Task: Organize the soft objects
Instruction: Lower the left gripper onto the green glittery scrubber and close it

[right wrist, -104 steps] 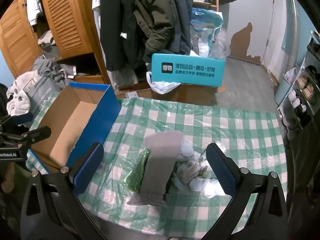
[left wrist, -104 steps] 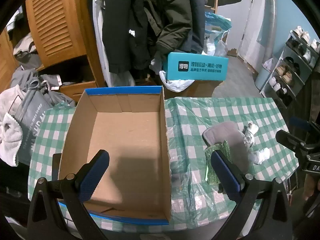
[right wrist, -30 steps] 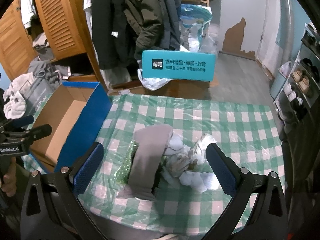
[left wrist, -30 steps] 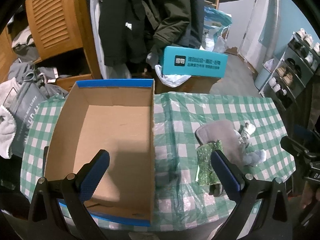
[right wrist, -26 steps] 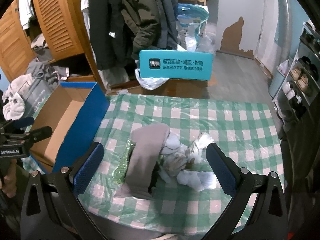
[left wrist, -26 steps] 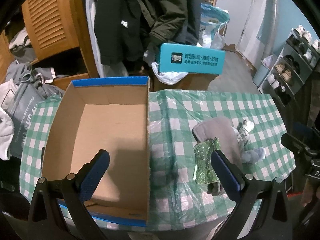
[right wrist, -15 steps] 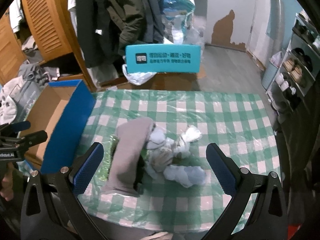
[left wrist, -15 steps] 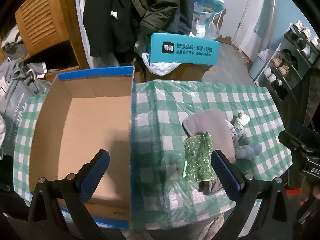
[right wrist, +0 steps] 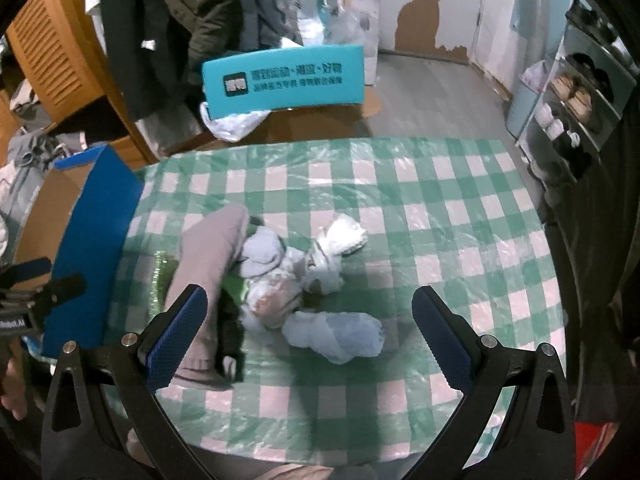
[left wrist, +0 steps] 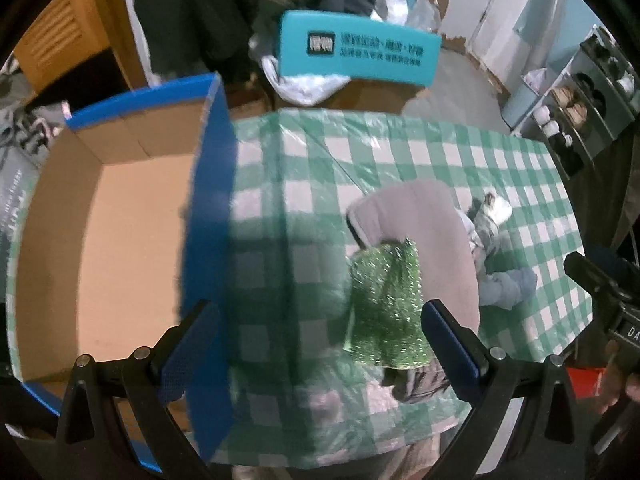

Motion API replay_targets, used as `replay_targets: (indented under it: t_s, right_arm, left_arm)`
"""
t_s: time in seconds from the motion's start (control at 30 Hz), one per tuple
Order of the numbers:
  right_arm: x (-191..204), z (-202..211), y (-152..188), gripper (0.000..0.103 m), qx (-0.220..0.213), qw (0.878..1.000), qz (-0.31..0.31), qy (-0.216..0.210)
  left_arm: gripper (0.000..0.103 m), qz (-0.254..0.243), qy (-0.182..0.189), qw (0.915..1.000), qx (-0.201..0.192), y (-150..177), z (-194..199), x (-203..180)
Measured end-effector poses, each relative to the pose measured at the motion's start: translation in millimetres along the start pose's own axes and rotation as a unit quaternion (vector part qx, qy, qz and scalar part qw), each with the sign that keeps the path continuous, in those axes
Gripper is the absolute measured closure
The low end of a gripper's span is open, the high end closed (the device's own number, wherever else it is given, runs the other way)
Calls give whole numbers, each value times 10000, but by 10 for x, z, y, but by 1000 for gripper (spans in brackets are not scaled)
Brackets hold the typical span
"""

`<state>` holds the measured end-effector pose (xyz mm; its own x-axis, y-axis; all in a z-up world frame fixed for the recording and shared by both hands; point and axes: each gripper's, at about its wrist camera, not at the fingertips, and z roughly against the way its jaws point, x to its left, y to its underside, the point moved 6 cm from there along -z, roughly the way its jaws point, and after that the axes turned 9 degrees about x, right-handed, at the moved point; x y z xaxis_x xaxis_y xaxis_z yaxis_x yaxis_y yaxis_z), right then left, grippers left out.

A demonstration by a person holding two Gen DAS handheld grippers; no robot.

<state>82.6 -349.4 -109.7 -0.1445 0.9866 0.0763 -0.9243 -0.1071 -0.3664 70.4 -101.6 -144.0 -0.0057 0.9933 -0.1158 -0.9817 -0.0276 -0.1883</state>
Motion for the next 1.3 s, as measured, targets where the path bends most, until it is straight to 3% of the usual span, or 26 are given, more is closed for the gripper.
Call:
replay_targets:
  t_s: [0.5, 0.73, 0.87, 1.0, 1.13, 1.3]
  right_arm:
    - [-255, -585, 116, 2, 561, 9983, -128, 44]
    - [-280, -778, 167, 2, 766, 9971, -17, 47]
    - [-273, -853, 196, 2, 832, 9965, 60, 65]
    - [-267, -941, 227, 2, 916, 9957, 126, 102]
    - [-261, -1033, 260, 2, 1019, 9946, 160, 141]
    - [-222, -1109, 299, 2, 1095, 9935, 268, 155]
  left_arm:
    - [1, 30, 43, 9990, 442, -47, -463, -213]
    - [1, -193, -45, 9979, 613, -44, -655, -310]
    - [2, -119, 137, 9977, 653, -48, -711, -267]
    - [14, 58, 443, 9961, 761, -26, -740, -208]
    - [27, 107, 516, 9947, 878, -10, -778, -156]
    - [31, -57, 368, 9954, 884, 26, -787, -151]
